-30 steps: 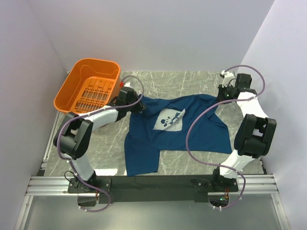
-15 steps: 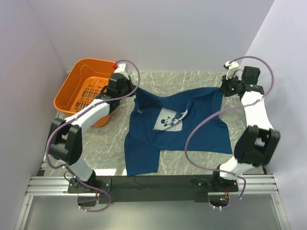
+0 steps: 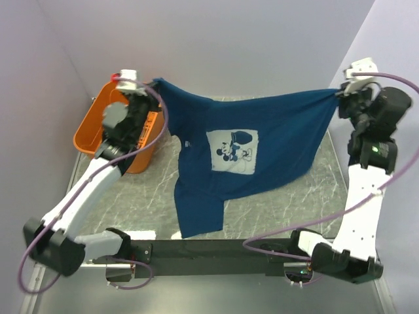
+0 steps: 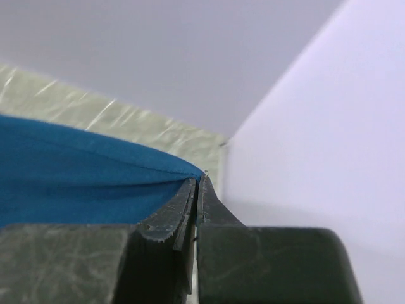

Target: Fold and stack the t-shirts

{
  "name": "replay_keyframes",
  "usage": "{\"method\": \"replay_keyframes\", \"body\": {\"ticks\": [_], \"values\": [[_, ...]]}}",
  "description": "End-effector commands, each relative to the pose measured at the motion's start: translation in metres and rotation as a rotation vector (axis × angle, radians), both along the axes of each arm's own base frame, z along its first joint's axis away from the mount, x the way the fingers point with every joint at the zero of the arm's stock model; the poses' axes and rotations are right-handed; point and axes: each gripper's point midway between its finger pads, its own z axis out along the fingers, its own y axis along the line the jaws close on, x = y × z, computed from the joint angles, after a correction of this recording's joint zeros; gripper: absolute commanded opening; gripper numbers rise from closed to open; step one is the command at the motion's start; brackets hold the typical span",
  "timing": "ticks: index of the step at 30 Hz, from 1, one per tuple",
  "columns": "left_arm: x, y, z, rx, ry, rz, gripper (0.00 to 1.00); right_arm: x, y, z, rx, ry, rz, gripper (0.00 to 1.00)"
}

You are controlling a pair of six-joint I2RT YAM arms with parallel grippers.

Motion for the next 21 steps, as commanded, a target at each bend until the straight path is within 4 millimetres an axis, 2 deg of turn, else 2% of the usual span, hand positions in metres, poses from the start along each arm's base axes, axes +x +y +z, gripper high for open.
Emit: {"method": "replay_keyframes", "body": {"ticks": [1,3,4,6,7,8,9,10,13,15,17,20,21], "values": [[-0.055,0.027,0.089,-0.071,-0.276,0.021,0.0,-0.049,-0.011,0.094,-0.038,-0.255,-0.108,0.0],[-0.081,0.036,0.117,-0.111,-0.35,0.012,0.0,-0.076,-0.007,0.123,-0.036,-0.338,-0.128,0.0],[-0.106,0.046,0.142,-0.139,-0.416,0.006,0.0,-0.093,-0.003,0.146,-0.049,-0.399,-0.134,0.0],[-0.133,0.054,0.167,-0.167,-0.478,-0.008,0.0,-0.119,0.002,0.169,-0.061,-0.464,-0.159,0.0],[-0.16,0.063,0.19,-0.192,-0.541,-0.022,0.0,-0.137,0.009,0.188,-0.076,-0.515,-0.164,0.0],[-0.171,0.067,0.199,-0.2,-0.561,-0.029,0.0,-0.15,0.014,0.196,-0.084,-0.541,-0.165,0.0],[-0.189,0.073,0.216,-0.223,-0.602,-0.037,0.0,-0.168,0.021,0.211,-0.099,-0.588,-0.171,0.0],[-0.207,0.079,0.227,-0.237,-0.635,-0.046,0.01,-0.178,0.024,0.217,-0.105,-0.614,-0.175,0.0],[-0.244,0.094,0.253,-0.264,-0.7,-0.05,0.01,-0.22,0.038,0.242,-0.132,-0.717,-0.195,0.0],[-0.255,0.098,0.261,-0.263,-0.713,-0.053,0.0,-0.248,0.047,0.256,-0.149,-0.783,-0.213,0.0],[-0.26,0.099,0.266,-0.265,-0.708,-0.059,0.0,-0.262,0.048,0.263,-0.159,-0.817,-0.237,0.0],[-0.246,0.095,0.26,-0.252,-0.66,-0.051,0.01,-0.266,0.048,0.262,-0.166,-0.82,-0.245,0.0],[-0.231,0.09,0.251,-0.242,-0.624,-0.048,0.01,-0.253,0.043,0.253,-0.158,-0.786,-0.245,0.0]]}}
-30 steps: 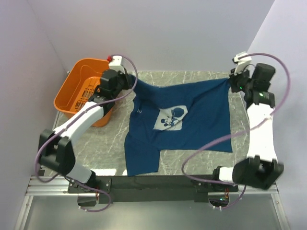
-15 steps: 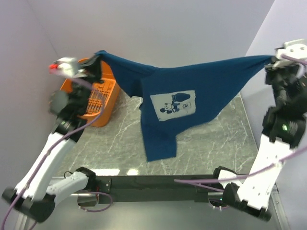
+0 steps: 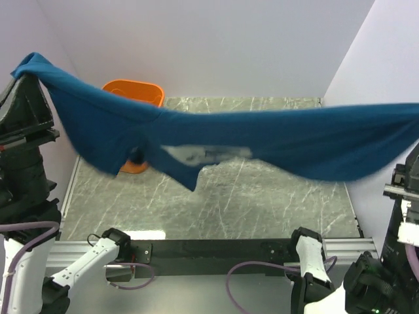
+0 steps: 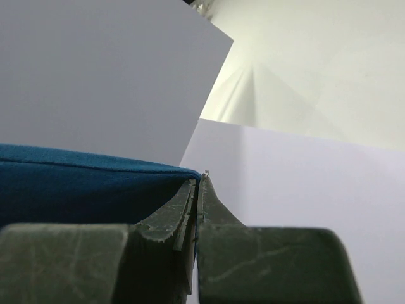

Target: Fold and stack the t-shirts

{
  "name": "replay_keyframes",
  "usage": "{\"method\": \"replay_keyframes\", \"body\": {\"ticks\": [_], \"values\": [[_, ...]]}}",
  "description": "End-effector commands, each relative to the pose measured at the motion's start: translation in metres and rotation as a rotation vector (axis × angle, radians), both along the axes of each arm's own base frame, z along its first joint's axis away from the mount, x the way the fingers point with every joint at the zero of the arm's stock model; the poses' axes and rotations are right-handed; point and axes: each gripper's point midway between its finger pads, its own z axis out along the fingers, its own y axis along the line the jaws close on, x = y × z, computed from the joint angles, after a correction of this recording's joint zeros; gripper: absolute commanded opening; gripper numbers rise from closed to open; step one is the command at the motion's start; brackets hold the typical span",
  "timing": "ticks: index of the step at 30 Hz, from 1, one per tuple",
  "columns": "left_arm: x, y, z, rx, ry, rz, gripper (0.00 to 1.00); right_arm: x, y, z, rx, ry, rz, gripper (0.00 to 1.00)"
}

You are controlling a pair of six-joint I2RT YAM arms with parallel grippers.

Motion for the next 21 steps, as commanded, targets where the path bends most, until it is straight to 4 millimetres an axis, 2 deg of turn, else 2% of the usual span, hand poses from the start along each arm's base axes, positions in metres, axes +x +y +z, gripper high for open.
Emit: {"method": "replay_keyframes", "body": {"ticks": [1,2,3,5,6,8,9,11,12,14,15,16,17,18,19,20,21], "values": [[0.061,-0.025,-0.035,0.062,0.179,-0.006,0.01,0.049,-0.033,-0.024,0.082,0.112,-0.049,0.0],[0.071,-0.03,-0.042,0.07,0.202,-0.007,0.01,0.056,-0.036,-0.029,0.087,0.122,-0.049,0.0],[0.092,-0.04,-0.058,0.089,0.253,-0.016,0.01,0.079,-0.047,-0.049,0.11,0.183,-0.052,0.0],[0.113,-0.053,-0.075,0.112,0.297,-0.036,0.0,0.098,-0.053,-0.066,0.116,0.222,-0.041,0.0],[0.139,-0.068,-0.099,0.139,0.361,-0.06,0.01,0.127,-0.064,-0.097,0.145,0.306,-0.034,0.0],[0.165,-0.082,-0.122,0.159,0.407,-0.078,0.01,0.151,-0.064,-0.123,0.125,0.355,0.012,0.0],[0.195,-0.096,-0.154,0.178,0.488,-0.092,0.01,0.183,-0.074,-0.17,0.162,0.456,0.038,0.0],[0.225,-0.112,-0.186,0.207,0.552,-0.104,0.01,0.21,-0.077,-0.207,0.17,0.509,0.086,0.0],[0.257,-0.127,-0.219,0.232,0.628,-0.112,0.0,0.234,-0.077,-0.257,0.194,0.61,0.145,0.0],[0.288,-0.142,-0.252,0.259,0.697,-0.114,0.01,0.263,-0.077,-0.296,0.205,0.666,0.218,0.0],[0.319,-0.156,-0.286,0.283,0.771,-0.123,0.0,0.278,-0.075,-0.336,0.232,0.737,0.26,0.0],[0.332,-0.164,-0.304,0.301,0.803,-0.132,0.0,0.296,-0.079,-0.366,0.265,0.796,0.279,0.0],[0.346,-0.171,-0.323,0.317,0.839,-0.133,0.0,0.307,-0.081,-0.38,0.253,0.812,0.283,0.0],[0.368,-0.182,-0.357,0.338,0.903,-0.133,0.01,0.317,-0.076,-0.408,0.259,0.865,0.301,0.0],[0.377,-0.188,-0.371,0.349,0.928,-0.135,0.0,0.332,-0.082,-0.438,0.289,0.928,0.294,0.0],[0.387,-0.191,-0.387,0.355,0.96,-0.123,0.0,0.34,-0.082,-0.452,0.276,0.954,0.295,0.0],[0.402,-0.2,-0.414,0.375,1.006,-0.122,0.0,0.347,-0.081,-0.467,0.276,0.987,0.296,0.0]]}}
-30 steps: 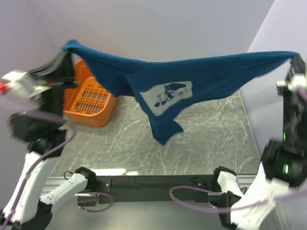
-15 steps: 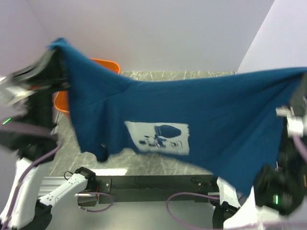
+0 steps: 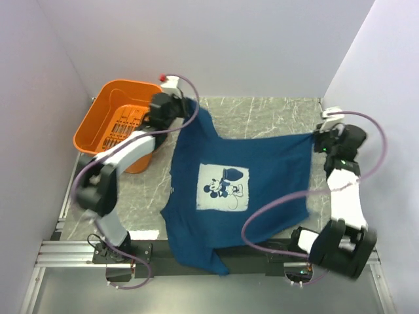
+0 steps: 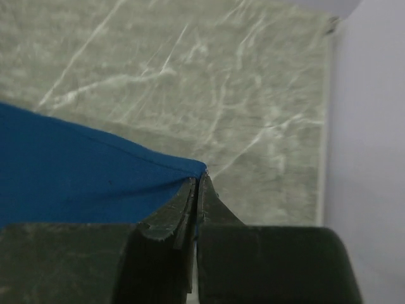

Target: Fold and stack the t-shirts

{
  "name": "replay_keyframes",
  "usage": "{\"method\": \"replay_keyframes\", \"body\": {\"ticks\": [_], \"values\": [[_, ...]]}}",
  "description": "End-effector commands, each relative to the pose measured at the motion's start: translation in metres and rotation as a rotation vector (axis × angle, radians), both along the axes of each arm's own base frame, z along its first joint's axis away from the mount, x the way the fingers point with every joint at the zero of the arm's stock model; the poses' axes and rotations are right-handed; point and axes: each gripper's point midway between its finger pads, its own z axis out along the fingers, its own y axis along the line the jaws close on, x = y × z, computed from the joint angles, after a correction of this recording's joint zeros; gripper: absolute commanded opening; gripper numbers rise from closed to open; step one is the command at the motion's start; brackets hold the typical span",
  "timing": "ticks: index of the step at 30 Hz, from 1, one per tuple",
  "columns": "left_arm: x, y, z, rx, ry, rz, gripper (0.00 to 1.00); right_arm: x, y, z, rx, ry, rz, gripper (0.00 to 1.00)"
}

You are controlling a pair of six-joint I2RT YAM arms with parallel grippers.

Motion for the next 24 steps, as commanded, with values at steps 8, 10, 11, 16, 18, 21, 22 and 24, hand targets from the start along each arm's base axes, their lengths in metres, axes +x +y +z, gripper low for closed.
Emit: {"method": "replay_keyframes", "body": {"ticks": [8,10,11,16,18,21,22,24], "values": [[0.072,-0.032,-0.057,0.049,0.085,0.043,0.0,0.095,-0.001,-0.065,-0.112,0.061,0.043,0.0],[0.085,-0.034,-0.066,0.061,0.098,0.063,0.0,0.106,-0.001,-0.083,-0.108,0.109,0.027,0.0],[0.09,-0.035,-0.063,0.063,0.096,0.067,0.0,0.114,-0.006,-0.078,-0.121,0.106,-0.003,0.0],[0.108,-0.032,-0.071,0.097,0.098,0.115,0.0,0.132,-0.023,-0.088,-0.132,0.132,-0.105,0.0],[0.114,-0.028,-0.063,0.114,0.079,0.141,0.0,0.136,-0.039,-0.078,-0.161,0.102,-0.189,0.0],[0.118,-0.026,-0.05,0.127,0.039,0.155,0.0,0.141,-0.051,-0.066,-0.17,0.069,-0.233,0.0],[0.118,-0.027,-0.049,0.131,0.036,0.147,0.01,0.143,-0.049,-0.068,-0.175,0.076,-0.209,0.0],[0.118,-0.037,-0.047,0.137,0.025,0.089,0.0,0.146,-0.045,-0.069,-0.179,0.091,-0.173,0.0]]}}
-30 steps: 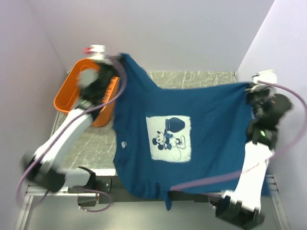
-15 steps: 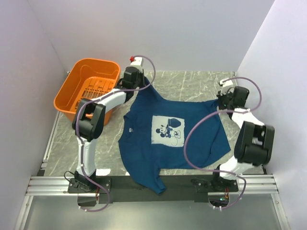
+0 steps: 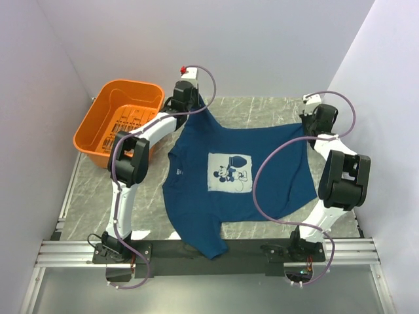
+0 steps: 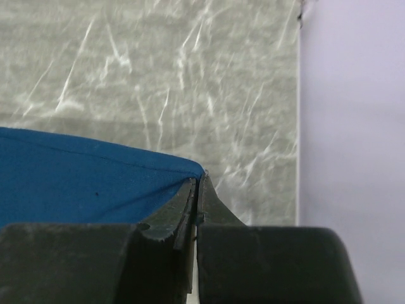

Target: Fold and stack the t-shirts

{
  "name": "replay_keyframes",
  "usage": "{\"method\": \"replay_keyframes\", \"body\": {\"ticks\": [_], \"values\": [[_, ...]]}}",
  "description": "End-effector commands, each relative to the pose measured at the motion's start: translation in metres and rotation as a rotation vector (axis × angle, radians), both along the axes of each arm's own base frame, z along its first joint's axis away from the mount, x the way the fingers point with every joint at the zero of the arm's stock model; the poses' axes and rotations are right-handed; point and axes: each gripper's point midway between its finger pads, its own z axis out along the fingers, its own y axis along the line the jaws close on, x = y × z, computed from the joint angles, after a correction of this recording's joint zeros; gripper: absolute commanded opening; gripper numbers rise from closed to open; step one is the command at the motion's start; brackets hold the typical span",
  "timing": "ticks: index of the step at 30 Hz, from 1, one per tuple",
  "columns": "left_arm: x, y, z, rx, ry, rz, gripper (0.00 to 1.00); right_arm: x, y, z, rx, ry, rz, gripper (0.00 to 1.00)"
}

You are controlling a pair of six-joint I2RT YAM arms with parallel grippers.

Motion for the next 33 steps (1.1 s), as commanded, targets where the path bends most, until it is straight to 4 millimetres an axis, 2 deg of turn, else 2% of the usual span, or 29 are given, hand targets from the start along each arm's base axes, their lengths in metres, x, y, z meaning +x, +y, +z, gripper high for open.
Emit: {"method": "replay_keyframes", "body": {"ticks": [1,2,5,10,15,18,21,24,31,33], "values": [[0.007,-0.012,0.04,0.003,-0.101,-0.059,0.0,0.022,-0.007,0.031,-0.041,-0.084,0.016,0.0],[0.004,-0.021,0.038,0.005,-0.098,-0.117,0.0,0.022,-0.004,0.029,-0.03,-0.077,0.034,0.0],[0.001,-0.023,0.031,0.033,-0.093,-0.137,0.0,0.024,0.006,0.028,-0.003,-0.079,0.081,0.0],[-0.012,-0.013,0.046,0.079,-0.153,-0.141,0.0,0.022,0.007,0.038,-0.004,-0.117,0.09,0.0],[-0.038,-0.009,0.064,0.077,-0.185,-0.195,0.01,0.014,0.0,0.051,0.023,-0.146,0.077,0.0],[-0.057,-0.011,0.066,0.08,-0.183,-0.253,0.0,0.006,-0.005,0.053,0.04,-0.139,0.08,0.0],[-0.076,-0.012,0.063,0.105,-0.184,-0.32,0.0,-0.005,-0.002,0.05,0.025,-0.122,0.1,0.0],[-0.088,-0.004,0.06,0.131,-0.18,-0.314,0.0,-0.014,0.001,0.042,0.022,-0.095,0.117,0.0],[-0.119,0.005,0.053,0.146,-0.154,-0.353,0.0,-0.018,0.0,0.036,0.054,-0.074,0.102,0.0],[-0.126,0.009,0.062,0.14,-0.173,-0.351,0.0,-0.018,-0.002,0.032,0.066,-0.062,0.086,0.0]]}}
